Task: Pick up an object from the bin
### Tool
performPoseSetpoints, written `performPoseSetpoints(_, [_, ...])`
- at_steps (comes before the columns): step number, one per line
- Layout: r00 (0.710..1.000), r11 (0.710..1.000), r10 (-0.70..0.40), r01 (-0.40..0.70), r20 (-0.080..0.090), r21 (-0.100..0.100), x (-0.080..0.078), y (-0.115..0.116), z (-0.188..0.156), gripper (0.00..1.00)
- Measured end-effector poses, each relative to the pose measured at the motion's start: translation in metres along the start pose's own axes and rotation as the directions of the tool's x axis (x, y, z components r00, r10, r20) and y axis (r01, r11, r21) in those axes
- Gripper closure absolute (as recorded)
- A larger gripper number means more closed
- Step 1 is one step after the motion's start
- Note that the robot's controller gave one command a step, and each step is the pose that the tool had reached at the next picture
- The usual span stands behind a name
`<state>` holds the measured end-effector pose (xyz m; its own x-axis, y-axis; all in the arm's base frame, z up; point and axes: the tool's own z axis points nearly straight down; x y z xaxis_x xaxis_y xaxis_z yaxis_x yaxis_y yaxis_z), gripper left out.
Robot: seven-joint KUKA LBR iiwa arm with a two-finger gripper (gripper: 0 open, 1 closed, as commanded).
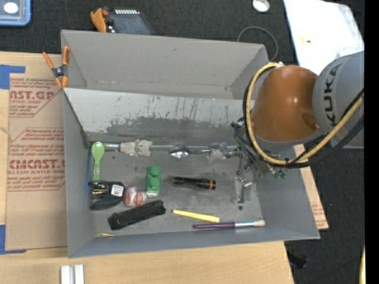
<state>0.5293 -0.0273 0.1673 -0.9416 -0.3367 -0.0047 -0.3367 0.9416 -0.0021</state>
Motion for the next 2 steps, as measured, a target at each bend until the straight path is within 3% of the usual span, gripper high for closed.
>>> performPoseSetpoints(1, [0.998, 0.998, 0.067, -0.067, 0.010, 0.003, -0.028, -0.019, 0.039, 0.00])
performPoseSetpoints(2, [0.998, 0.998, -0.061, 0.061, 0.005, 0.001, -0.043, 0.014, 0.069, 0.00])
